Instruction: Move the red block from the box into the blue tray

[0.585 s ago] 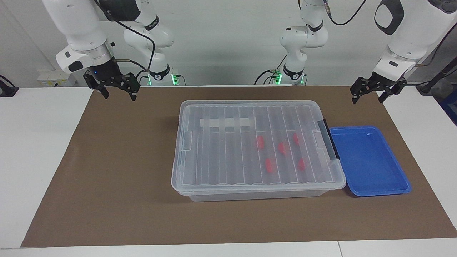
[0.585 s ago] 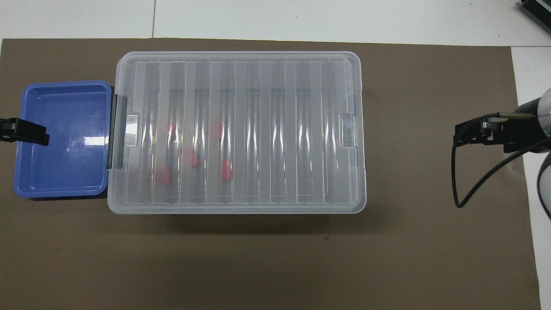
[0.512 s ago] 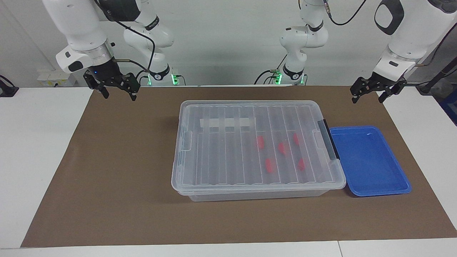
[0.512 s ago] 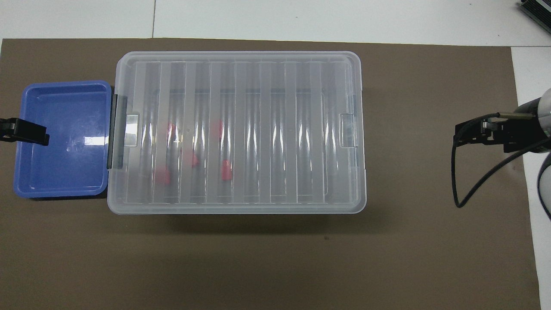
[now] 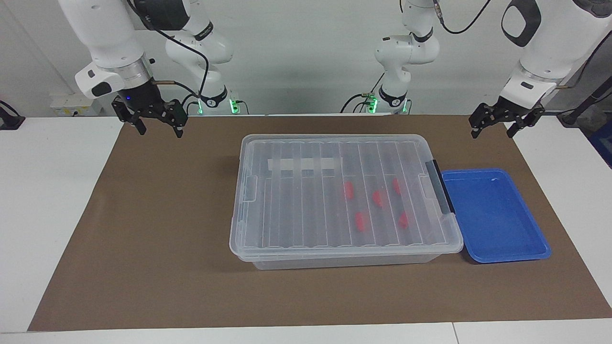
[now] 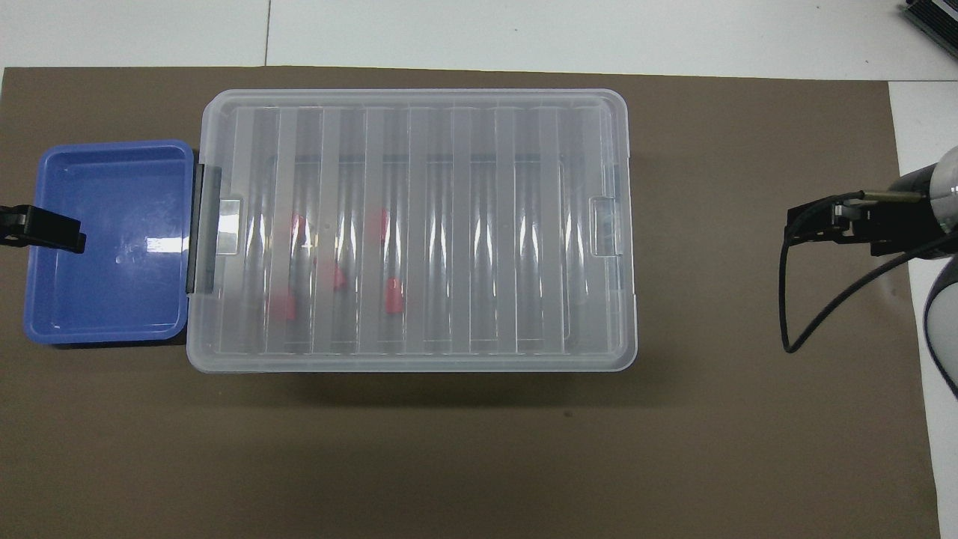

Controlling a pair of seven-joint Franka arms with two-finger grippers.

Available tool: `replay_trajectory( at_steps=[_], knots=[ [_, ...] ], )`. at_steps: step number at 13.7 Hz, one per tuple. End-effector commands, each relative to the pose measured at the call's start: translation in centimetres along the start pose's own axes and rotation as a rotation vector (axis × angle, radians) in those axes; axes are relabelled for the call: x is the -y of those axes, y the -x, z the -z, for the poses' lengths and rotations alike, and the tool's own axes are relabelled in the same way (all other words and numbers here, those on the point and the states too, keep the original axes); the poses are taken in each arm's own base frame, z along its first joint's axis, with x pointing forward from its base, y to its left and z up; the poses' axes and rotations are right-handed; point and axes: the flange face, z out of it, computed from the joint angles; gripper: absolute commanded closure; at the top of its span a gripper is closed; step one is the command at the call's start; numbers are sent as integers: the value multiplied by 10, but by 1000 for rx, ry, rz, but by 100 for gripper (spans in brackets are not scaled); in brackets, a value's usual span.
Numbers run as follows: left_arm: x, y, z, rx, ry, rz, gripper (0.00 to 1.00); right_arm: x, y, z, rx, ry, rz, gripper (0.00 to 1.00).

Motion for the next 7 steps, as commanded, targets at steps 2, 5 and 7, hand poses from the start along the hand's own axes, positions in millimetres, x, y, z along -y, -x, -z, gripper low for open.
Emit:
replay_trajectory(
  at_steps=[2,5,7],
  knots=[
    [1,6,5,4,11,3,0,16,5,-22,-42,-25,-39,0],
    [1,6,5,4,11,3,0,44,0,-46,-101,-48,-39,0],
    [1,6,5,4,11,3,0,82,4,-67,-105,-60,3,0]
  ],
)
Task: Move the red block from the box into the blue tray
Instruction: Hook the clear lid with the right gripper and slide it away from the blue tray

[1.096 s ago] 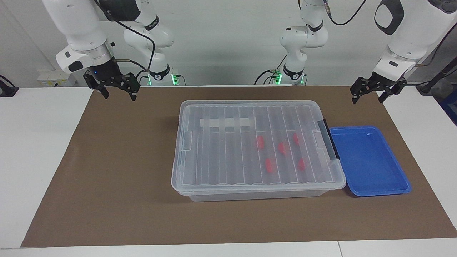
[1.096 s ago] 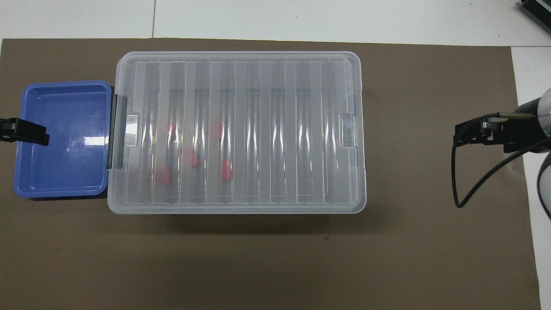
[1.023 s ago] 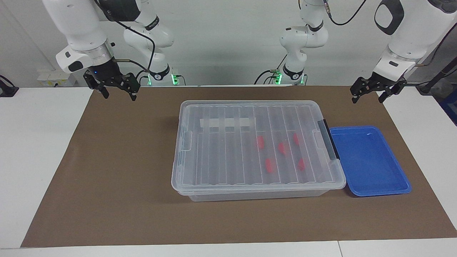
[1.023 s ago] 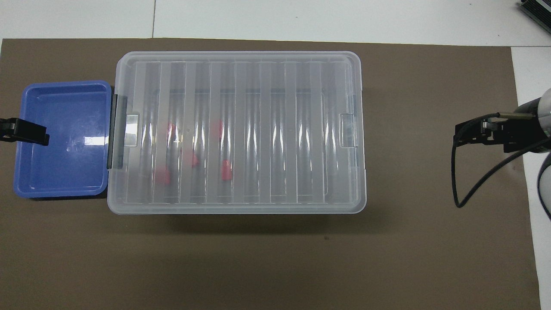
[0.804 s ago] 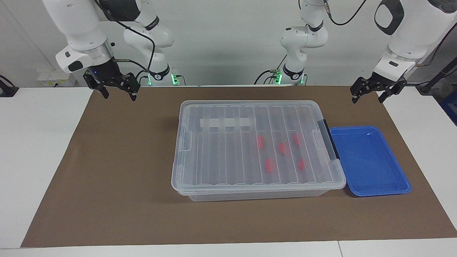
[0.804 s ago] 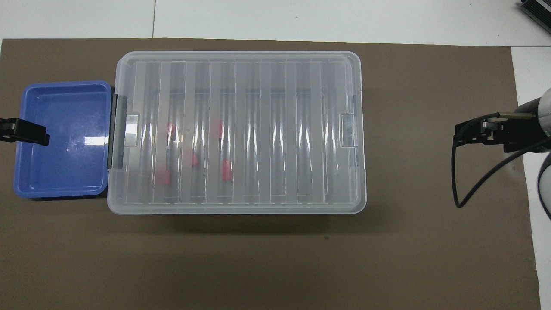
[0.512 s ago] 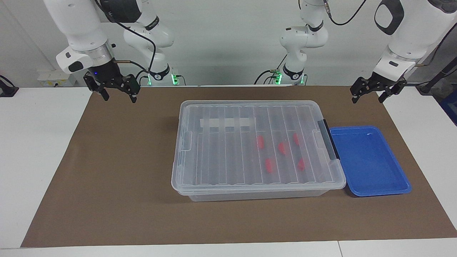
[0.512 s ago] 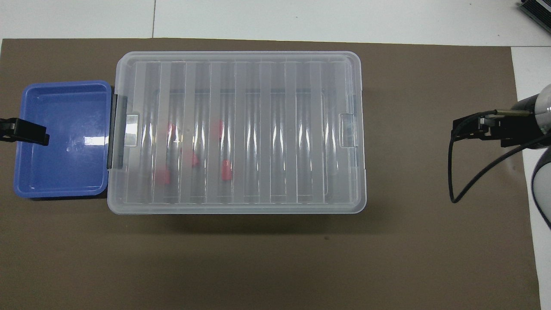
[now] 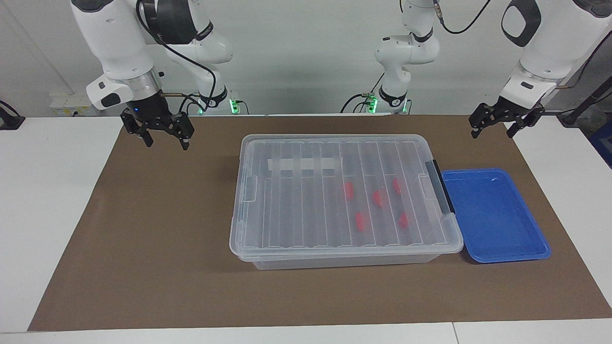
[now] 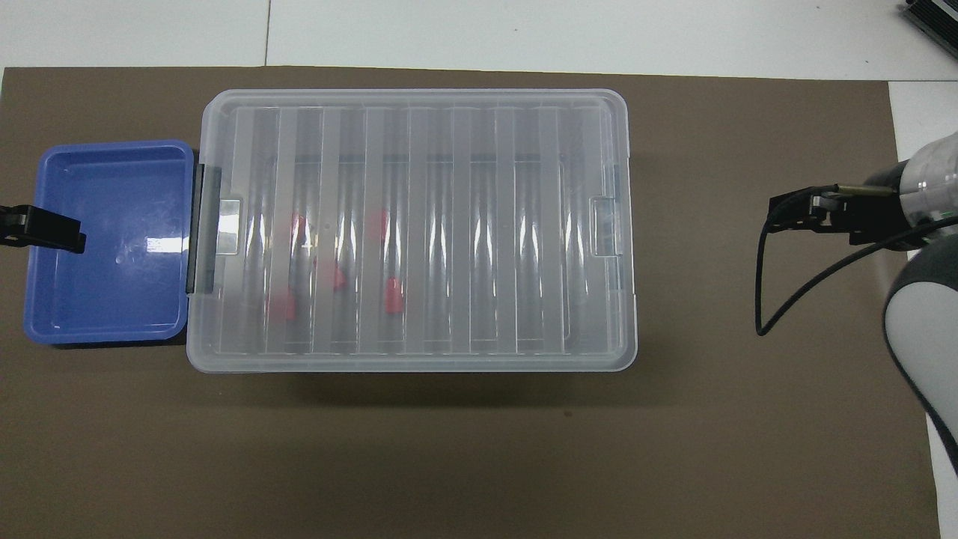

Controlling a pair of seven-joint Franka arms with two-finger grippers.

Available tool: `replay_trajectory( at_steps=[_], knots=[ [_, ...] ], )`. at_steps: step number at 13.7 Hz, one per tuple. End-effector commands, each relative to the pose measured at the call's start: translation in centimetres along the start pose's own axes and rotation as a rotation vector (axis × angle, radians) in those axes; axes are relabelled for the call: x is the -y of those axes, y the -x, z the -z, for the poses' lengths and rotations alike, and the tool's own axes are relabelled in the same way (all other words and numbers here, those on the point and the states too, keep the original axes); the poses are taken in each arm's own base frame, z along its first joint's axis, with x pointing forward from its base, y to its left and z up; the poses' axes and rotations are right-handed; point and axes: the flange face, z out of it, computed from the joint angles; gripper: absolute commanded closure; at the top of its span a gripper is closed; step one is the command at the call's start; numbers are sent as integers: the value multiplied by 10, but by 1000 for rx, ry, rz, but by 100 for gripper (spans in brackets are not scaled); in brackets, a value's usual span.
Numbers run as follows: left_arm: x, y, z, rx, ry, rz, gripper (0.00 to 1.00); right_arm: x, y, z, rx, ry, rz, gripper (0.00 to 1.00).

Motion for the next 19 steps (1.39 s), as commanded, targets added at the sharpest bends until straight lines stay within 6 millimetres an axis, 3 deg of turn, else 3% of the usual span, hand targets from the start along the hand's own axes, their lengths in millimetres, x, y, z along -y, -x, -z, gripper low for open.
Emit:
replay_trajectory(
  at_steps=[1,4,5,10,19],
  knots=[
    [1,6,5,4,11,3,0,53,14,-28,-7,-35,36,0],
    [1,6,5,5,11,3,0,99,20,-55,-19,-45,48,0],
    [1,6,5,4,11,3,0,105,21,-60,-16,-44,54,0],
    [1,6,5,4,11,3,0,95,36,-85,20,32,73,0],
    [1,6,5,5,11,3,0,65,52,-102,89,79,55,1]
  ],
)
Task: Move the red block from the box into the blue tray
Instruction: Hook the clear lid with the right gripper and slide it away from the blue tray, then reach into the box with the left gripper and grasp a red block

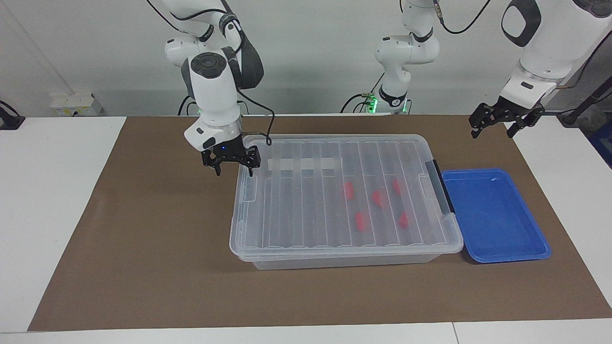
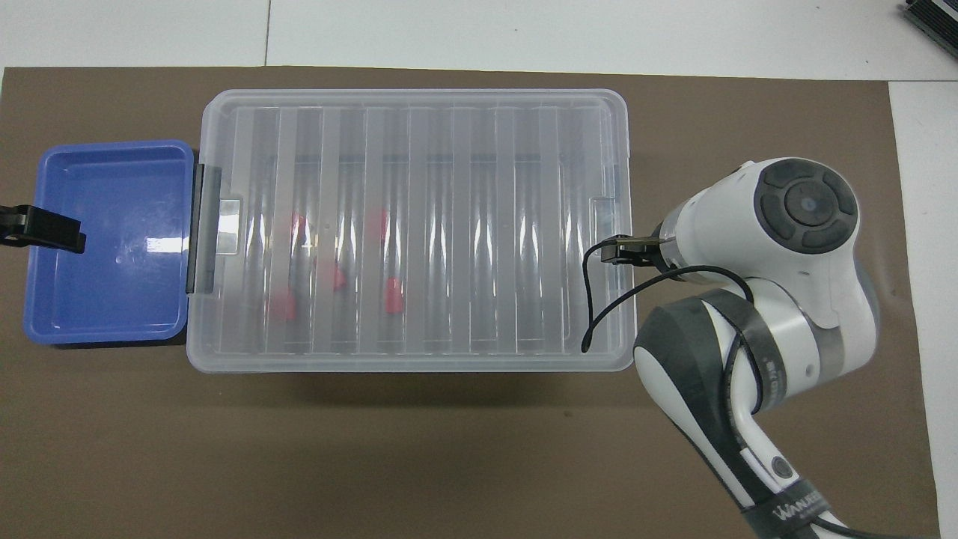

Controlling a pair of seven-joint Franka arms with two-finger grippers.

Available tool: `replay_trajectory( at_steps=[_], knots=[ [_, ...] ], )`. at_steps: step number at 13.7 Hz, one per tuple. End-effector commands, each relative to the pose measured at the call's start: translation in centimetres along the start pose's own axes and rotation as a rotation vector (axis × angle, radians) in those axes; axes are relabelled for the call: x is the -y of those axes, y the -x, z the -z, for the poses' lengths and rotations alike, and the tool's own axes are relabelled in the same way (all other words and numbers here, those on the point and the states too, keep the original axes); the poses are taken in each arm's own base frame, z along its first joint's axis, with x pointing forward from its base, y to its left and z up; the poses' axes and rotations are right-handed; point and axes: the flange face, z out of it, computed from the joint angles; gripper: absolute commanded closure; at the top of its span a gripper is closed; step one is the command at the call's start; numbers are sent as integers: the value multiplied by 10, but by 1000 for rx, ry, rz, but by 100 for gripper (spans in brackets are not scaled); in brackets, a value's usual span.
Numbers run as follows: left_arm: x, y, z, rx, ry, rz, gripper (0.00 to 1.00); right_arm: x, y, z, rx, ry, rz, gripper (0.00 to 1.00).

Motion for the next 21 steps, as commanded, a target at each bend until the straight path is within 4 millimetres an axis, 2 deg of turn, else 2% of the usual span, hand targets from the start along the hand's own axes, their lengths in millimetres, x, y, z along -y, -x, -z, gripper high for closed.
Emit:
replay_trajectory(
  at_steps=[1,6,10,12,13,17,18,20,21],
  knots=[
    [1,6,5,5,11,3,0,-18,11,-3,11,20,-3,1],
    [-7,7,5,17,12,-6,0,-49,3,-6,44,33,55,1],
    [-12,8,5,16,13,-15,0,-90,-5,-7,83,40,172,0],
    [-19,5,7,-5,17,90,0,-106,-8,-7,86,37,227,0],
    [-37,2,9,-19,17,165,0,-114,-10,-8,89,36,248,0],
    [-129,-9,-1,-72,37,353,0,-150,-13,-10,114,28,360,0],
    [-143,-12,-11,-69,37,362,0,-157,-14,-10,116,27,378,0],
    [-165,-30,-55,-54,23,417,0,-163,-13,-7,120,25,401,0],
    [-169,-38,-76,-78,35,460,0,-168,-13,-7,122,24,408,0]
  ],
)
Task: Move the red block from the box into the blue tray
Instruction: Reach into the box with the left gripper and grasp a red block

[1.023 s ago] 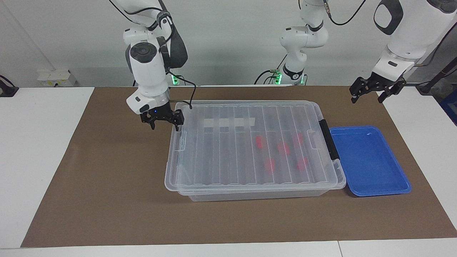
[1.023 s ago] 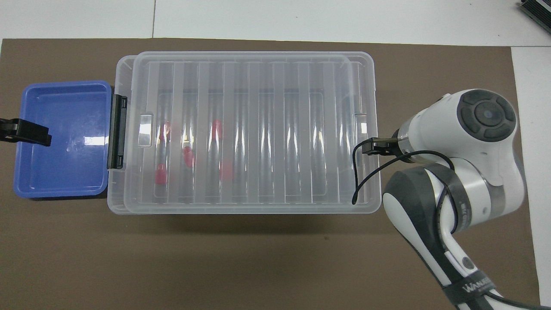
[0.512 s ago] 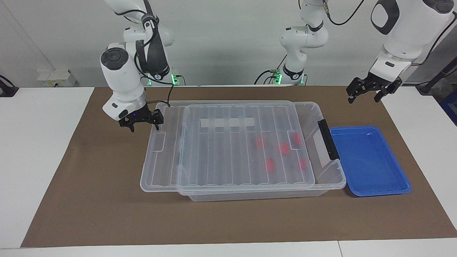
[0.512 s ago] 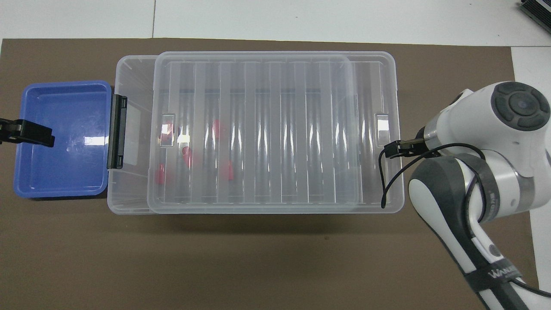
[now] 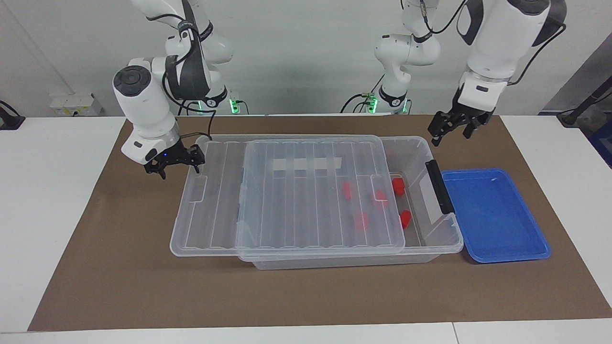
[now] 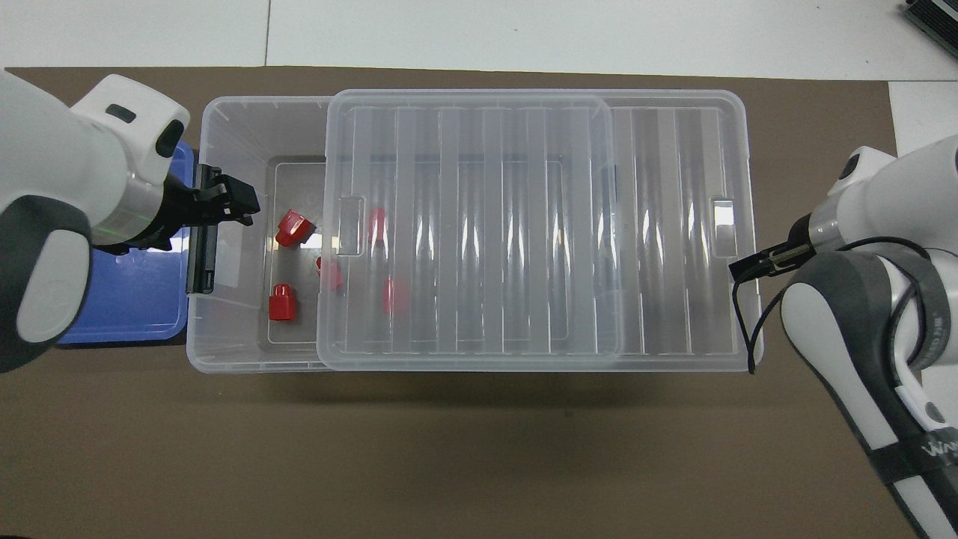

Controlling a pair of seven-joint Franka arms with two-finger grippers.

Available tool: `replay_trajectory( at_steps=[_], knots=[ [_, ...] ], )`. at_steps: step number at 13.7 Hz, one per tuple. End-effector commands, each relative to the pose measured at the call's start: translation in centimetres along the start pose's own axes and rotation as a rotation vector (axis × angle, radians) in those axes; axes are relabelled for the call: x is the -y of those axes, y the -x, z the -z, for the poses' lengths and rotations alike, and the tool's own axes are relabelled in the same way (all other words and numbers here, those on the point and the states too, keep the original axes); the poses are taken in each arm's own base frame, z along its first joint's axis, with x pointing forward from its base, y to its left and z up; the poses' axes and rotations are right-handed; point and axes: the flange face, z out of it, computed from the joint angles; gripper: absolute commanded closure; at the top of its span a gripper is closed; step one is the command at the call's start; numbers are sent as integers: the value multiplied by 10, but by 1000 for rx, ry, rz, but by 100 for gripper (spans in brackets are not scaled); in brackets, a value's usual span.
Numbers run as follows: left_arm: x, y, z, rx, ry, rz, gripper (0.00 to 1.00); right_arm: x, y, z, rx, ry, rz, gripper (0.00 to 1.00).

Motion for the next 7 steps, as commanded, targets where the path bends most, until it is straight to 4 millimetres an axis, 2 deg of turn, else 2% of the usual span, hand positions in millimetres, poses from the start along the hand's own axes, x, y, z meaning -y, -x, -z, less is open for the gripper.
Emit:
replay_trajectory(
  at_steps=[1,3,6,7],
  knots=[
    [-7,-9,-61,-32,16,69,0,-17,16,4,18,8,44,0],
    [-5,-3,-116,-64,40,84,0,-29,19,2,18,6,67,0],
    [-10,-10,-164,-58,29,96,0,-40,22,2,12,7,69,0],
    [-13,-7,-179,-62,34,143,0,-43,22,3,8,8,80,0]
  ],
)
